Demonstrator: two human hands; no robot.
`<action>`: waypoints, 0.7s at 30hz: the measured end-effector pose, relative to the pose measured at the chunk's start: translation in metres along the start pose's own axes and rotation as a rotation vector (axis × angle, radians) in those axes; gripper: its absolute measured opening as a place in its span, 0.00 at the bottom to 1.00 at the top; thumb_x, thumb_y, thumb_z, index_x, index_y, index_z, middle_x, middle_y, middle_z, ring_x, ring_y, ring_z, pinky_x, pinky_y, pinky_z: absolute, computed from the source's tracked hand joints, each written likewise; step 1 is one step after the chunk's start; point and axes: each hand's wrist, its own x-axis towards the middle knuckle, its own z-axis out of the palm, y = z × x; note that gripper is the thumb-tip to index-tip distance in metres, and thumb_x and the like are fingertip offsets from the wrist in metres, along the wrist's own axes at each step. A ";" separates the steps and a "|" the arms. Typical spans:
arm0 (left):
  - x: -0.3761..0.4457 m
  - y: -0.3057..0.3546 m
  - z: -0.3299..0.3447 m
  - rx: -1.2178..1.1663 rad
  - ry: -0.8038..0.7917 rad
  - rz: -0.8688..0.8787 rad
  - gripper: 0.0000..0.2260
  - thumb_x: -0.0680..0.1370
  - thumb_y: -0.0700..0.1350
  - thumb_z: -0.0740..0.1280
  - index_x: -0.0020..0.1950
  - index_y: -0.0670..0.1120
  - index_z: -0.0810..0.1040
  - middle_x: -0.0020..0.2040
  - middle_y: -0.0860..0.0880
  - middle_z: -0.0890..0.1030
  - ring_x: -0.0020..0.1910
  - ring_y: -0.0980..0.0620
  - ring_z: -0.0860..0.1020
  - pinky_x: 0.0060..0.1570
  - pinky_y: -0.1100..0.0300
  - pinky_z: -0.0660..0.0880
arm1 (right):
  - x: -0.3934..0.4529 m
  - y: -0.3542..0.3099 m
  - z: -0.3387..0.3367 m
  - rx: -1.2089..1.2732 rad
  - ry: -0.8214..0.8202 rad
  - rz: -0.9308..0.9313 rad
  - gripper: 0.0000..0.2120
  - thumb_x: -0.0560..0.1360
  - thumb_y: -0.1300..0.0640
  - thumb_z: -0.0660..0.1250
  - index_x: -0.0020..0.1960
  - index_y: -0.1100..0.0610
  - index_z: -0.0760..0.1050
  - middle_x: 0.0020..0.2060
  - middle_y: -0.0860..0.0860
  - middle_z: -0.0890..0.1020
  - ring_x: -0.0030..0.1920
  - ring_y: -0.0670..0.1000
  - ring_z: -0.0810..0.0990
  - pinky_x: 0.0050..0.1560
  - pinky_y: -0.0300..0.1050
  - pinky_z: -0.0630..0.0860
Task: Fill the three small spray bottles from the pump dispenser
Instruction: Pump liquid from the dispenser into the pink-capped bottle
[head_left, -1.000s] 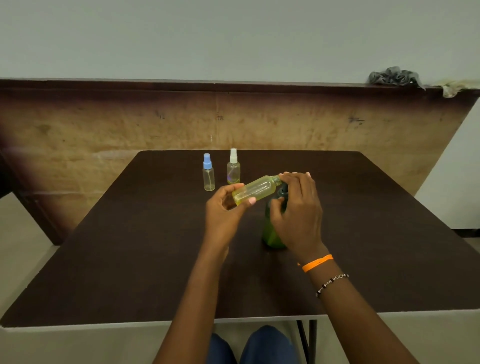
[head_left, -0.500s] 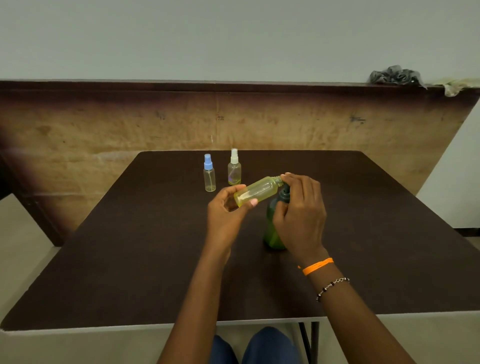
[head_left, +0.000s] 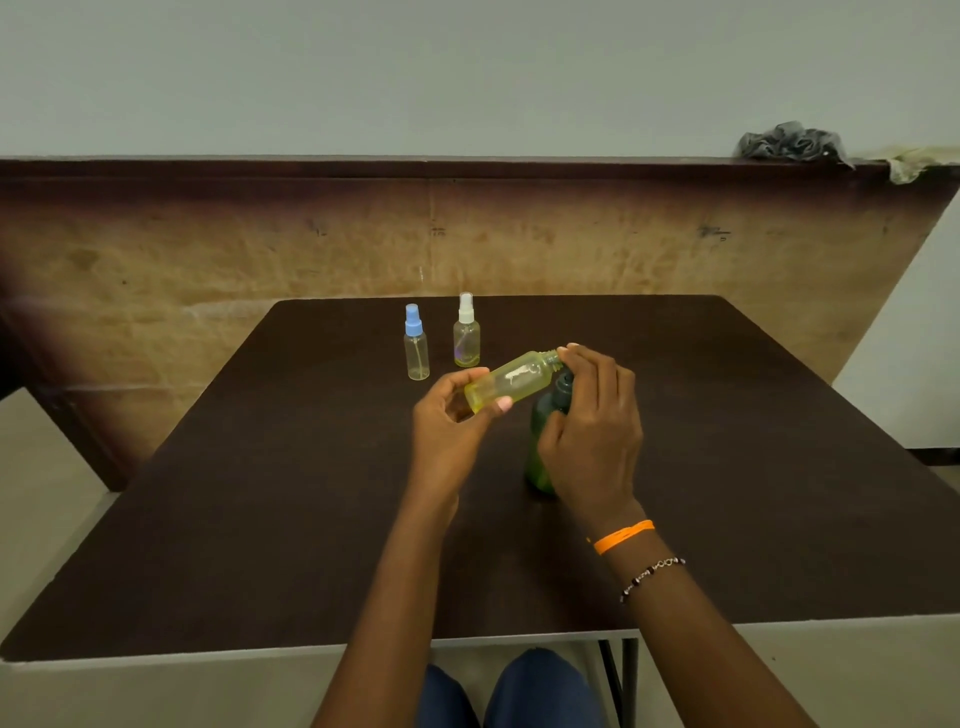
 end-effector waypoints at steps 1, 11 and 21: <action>0.000 0.001 0.000 -0.003 0.001 0.004 0.16 0.71 0.35 0.72 0.56 0.45 0.77 0.49 0.54 0.81 0.45 0.65 0.79 0.42 0.73 0.75 | 0.002 -0.001 -0.003 -0.008 0.000 -0.007 0.24 0.66 0.60 0.53 0.59 0.61 0.74 0.56 0.55 0.78 0.56 0.52 0.69 0.53 0.47 0.73; 0.002 0.003 0.000 0.008 0.004 0.004 0.16 0.71 0.36 0.72 0.57 0.45 0.77 0.50 0.53 0.81 0.47 0.62 0.79 0.43 0.73 0.75 | -0.004 -0.001 0.003 -0.051 -0.038 -0.010 0.24 0.70 0.62 0.55 0.65 0.64 0.70 0.61 0.57 0.75 0.61 0.55 0.71 0.59 0.48 0.74; 0.001 0.008 -0.001 0.012 -0.003 0.026 0.15 0.71 0.36 0.72 0.56 0.45 0.77 0.49 0.54 0.81 0.46 0.63 0.79 0.43 0.73 0.75 | 0.012 -0.003 -0.013 -0.062 -0.018 -0.037 0.19 0.65 0.61 0.62 0.56 0.61 0.75 0.51 0.55 0.78 0.55 0.55 0.69 0.53 0.49 0.73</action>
